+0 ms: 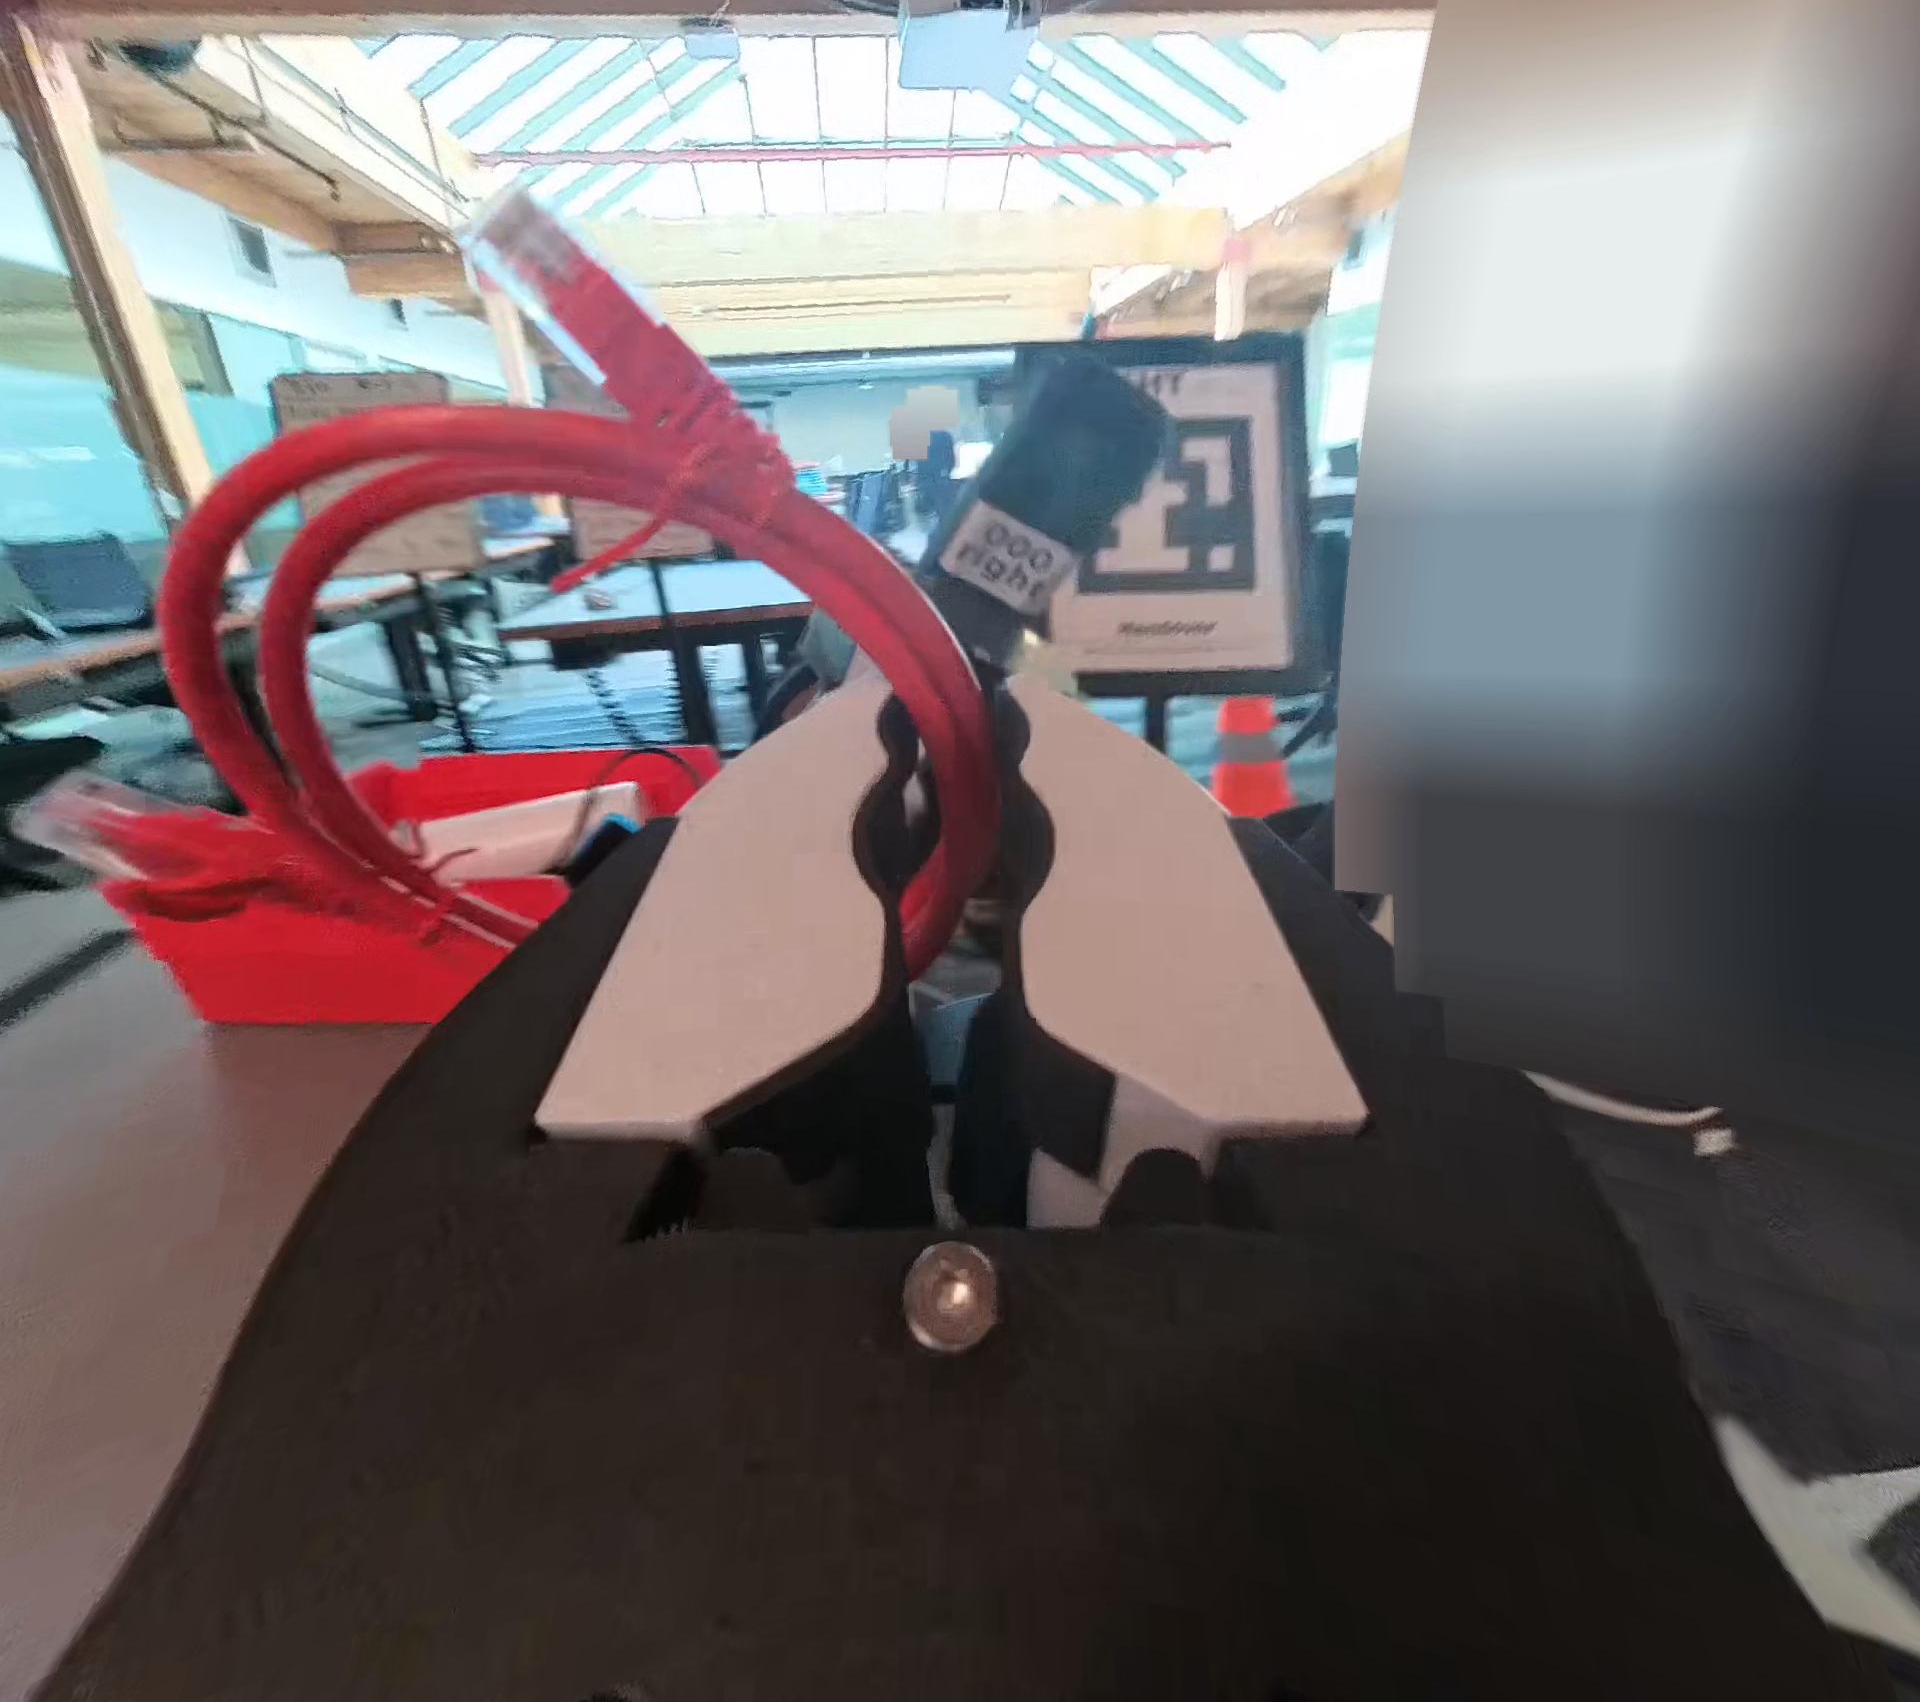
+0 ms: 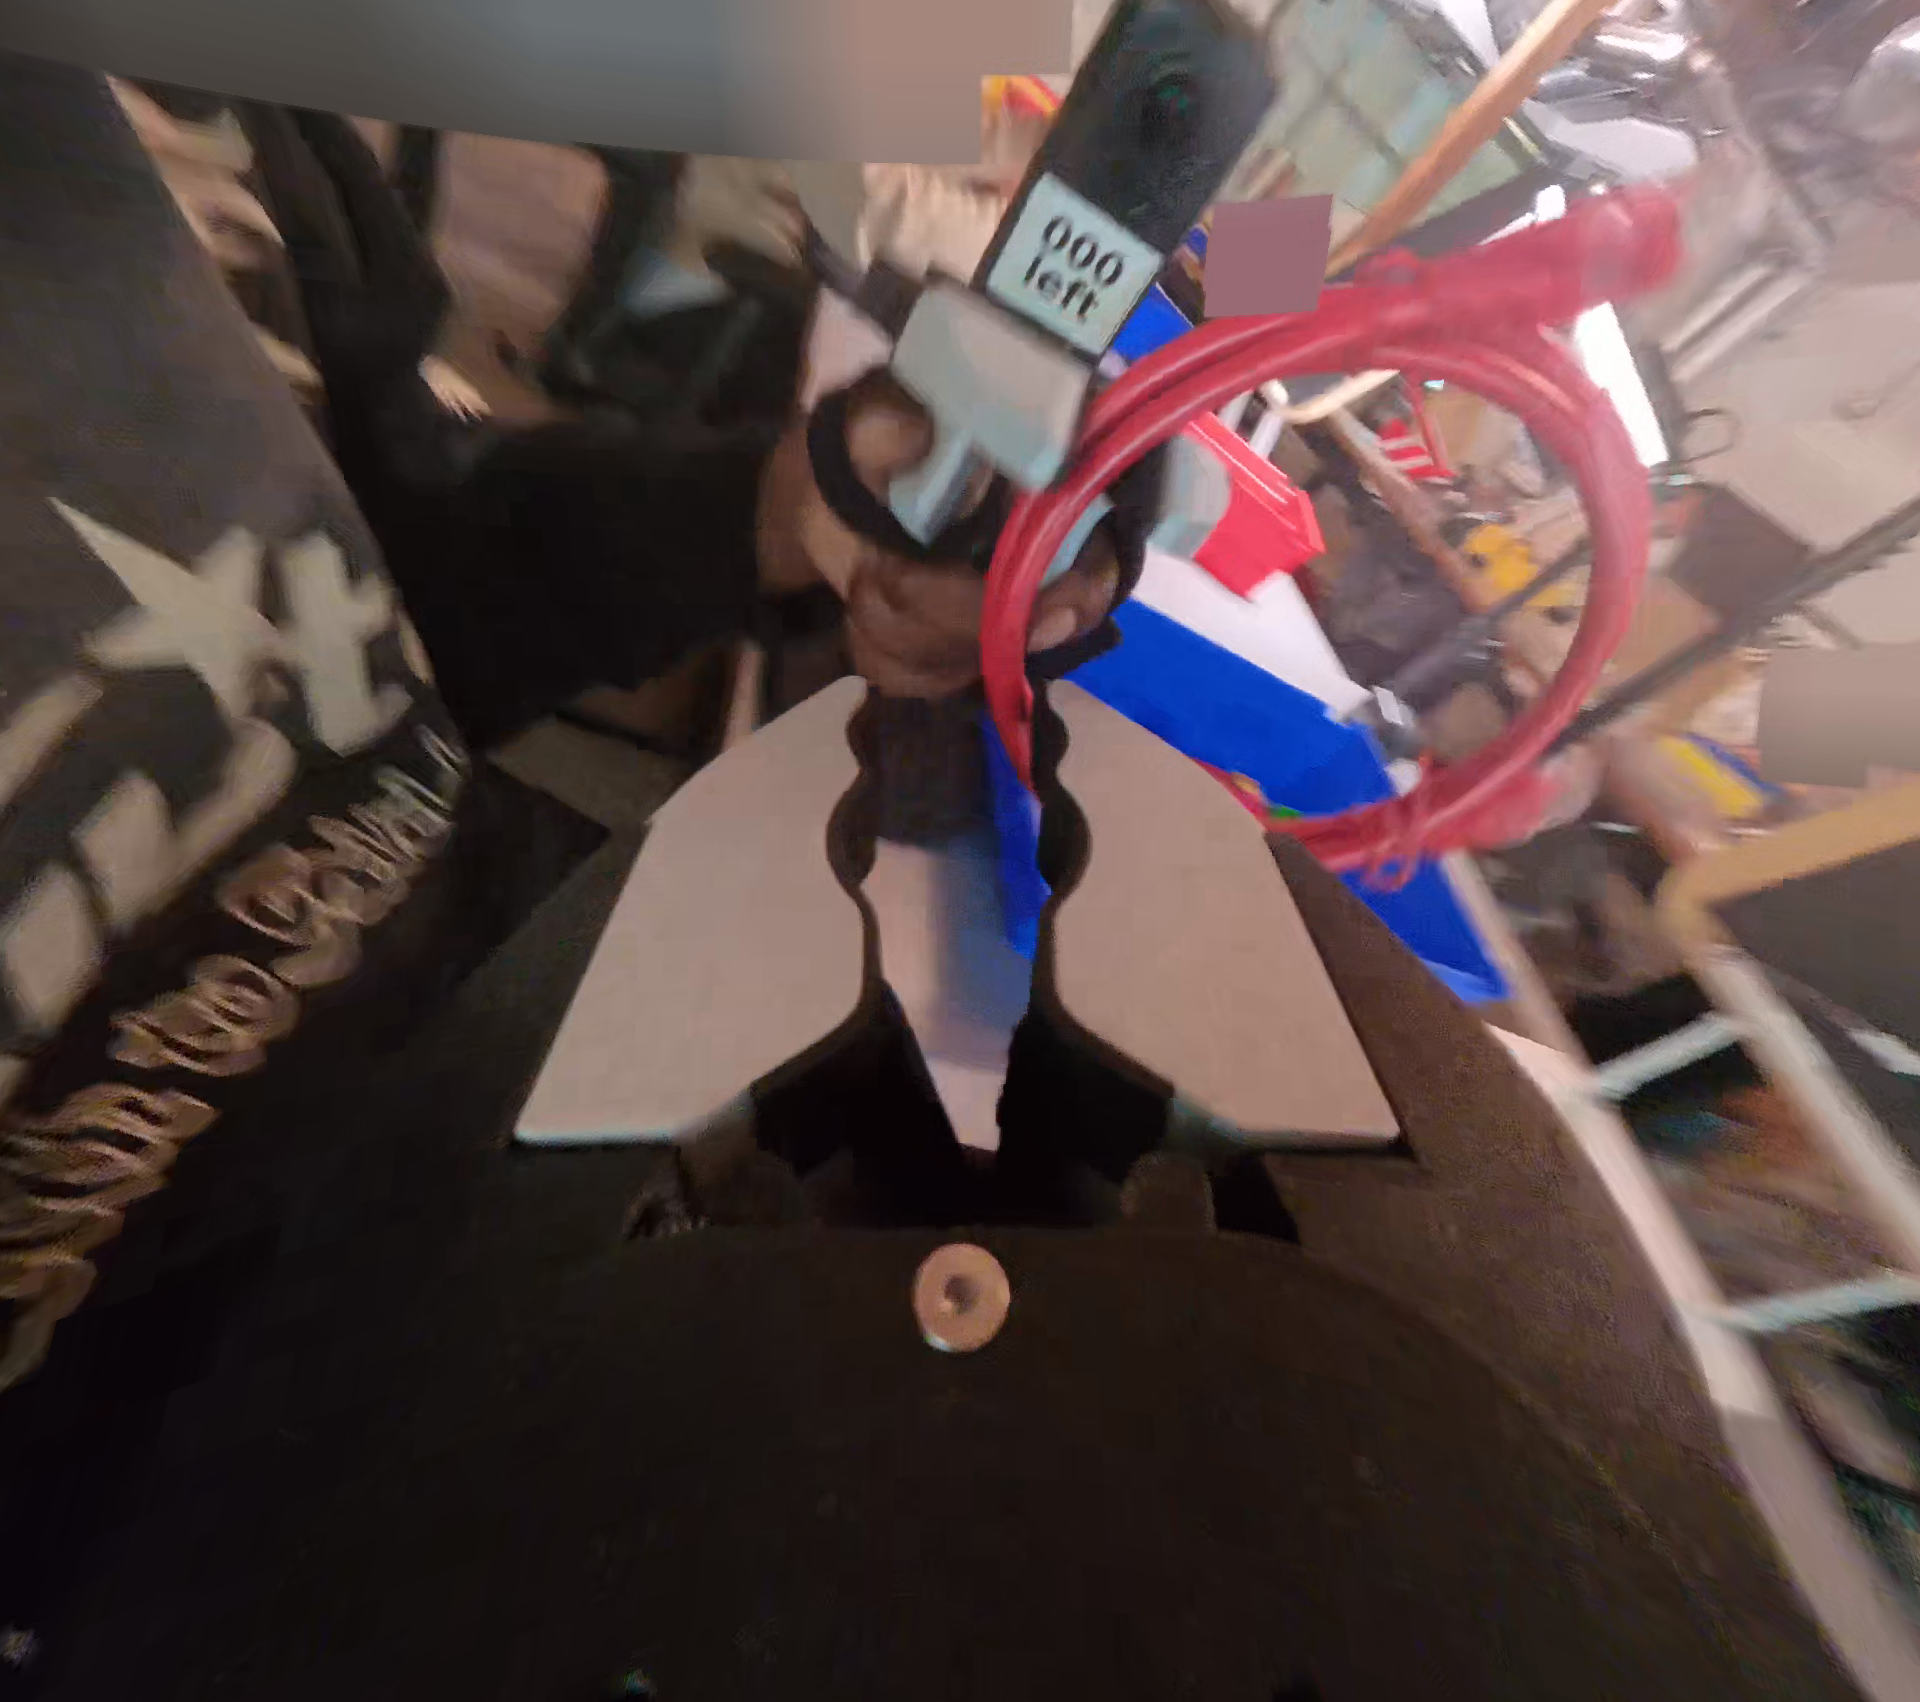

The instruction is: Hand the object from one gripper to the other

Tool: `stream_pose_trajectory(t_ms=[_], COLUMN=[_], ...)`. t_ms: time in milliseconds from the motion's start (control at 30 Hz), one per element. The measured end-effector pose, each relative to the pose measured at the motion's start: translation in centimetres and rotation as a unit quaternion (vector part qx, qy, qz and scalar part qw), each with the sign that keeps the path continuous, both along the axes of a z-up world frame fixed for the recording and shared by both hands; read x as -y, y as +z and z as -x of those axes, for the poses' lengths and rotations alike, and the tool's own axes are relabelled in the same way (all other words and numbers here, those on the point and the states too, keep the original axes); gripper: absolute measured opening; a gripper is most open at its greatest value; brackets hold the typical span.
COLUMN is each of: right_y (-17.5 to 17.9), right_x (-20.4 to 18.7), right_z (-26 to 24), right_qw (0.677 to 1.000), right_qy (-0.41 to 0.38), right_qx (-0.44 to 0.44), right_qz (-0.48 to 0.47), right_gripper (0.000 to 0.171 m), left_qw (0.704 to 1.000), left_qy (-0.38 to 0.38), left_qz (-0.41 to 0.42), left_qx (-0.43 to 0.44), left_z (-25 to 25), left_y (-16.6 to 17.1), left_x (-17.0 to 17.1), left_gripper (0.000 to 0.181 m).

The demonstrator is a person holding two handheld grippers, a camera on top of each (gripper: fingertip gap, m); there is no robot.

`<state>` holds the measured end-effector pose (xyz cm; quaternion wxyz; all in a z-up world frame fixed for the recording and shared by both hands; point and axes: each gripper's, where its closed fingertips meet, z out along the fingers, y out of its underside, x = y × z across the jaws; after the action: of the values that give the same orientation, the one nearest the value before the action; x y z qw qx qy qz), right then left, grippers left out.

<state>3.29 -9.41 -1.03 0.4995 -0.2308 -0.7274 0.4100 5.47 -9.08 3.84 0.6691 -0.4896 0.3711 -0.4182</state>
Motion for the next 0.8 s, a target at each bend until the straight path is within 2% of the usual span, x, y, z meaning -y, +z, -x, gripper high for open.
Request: stream_pose_trajectory(t_ms=[100, 133, 200, 233, 367, 467, 533, 600, 667, 733, 800], right_y=[2.1, 2.4, 3.1, 3.4, 4.5, 3.9, 3.0, 2.3, 1.5, 0.2, -1.1], right_x=[0.7, 0.5, -0.2, 0.1, 0.8, 1.0, 0.8, 0.2, 0.2, 0.1, -0.5], right_z=[-1.3, -1.3, -0.8, -0.9, -1.4, -1.2, -1.0, -0.7, -0.7, -0.4, 0.1], right_qw=[0.984, 0.976, 0.966, 0.962, 0.953, 0.972, 0.987, 0.997, 0.998, 0.992, 0.982], right_qy=[0.079, 0.086, 0.074, 0.089, 0.108, 0.088, 0.063, 0.023, 0.007, -0.015, -0.047], right_qx=[0.009, 0.018, 0.012, 0.005, -0.014, -0.027, -0.031, -0.046, -0.057, -0.048, -0.027], right_qz=[0.159, 0.197, 0.248, 0.258, 0.282, 0.217, 0.147, 0.064, -0.027, -0.118, -0.181], right_gripper=[0.041, 0.041, 0.058, 0.059, 0.04, 0.025, 0.02, 0.02, 0.02, 0.02, 0.02], left_qw=[0.992, 0.987, 0.973, 0.963, 0.931, 0.935, 0.957, 0.983, 0.997, 0.999, 0.997], left_qy=[0.061, 0.084, 0.098, 0.107, 0.157, 0.153, 0.118, 0.048, -0.007, -0.021, -0.039], left_qz=[-0.071, -0.098, -0.136, -0.152, -0.173, -0.167, -0.139, -0.085, -0.016, 0.034, 0.049], left_qx=[-0.079, -0.099, -0.159, -0.193, -0.281, -0.274, -0.227, -0.155, -0.071, 0.007, 0.051], left_z=[-0.5, -0.6, -1.1, -1.4, -1.8, -2.0, -1.7, -1.1, -0.1, 0.7, 1.0], left_y=[-1.2, -1.4, -2.6, -3.3, -5.5, -5.7, -4.9, -3.7, -2.0, -0.3, 0.8], left_x=[-0.6, -0.8, -0.8, -1.0, -2.4, -2.6, -1.9, -0.6, 0.1, -0.2, 0.1], left_gripper=[0.01, 0.01, 0.009, 0.009, 0.009, 0.011, 0.03, 0.041, 0.043, 0.046, 0.038])
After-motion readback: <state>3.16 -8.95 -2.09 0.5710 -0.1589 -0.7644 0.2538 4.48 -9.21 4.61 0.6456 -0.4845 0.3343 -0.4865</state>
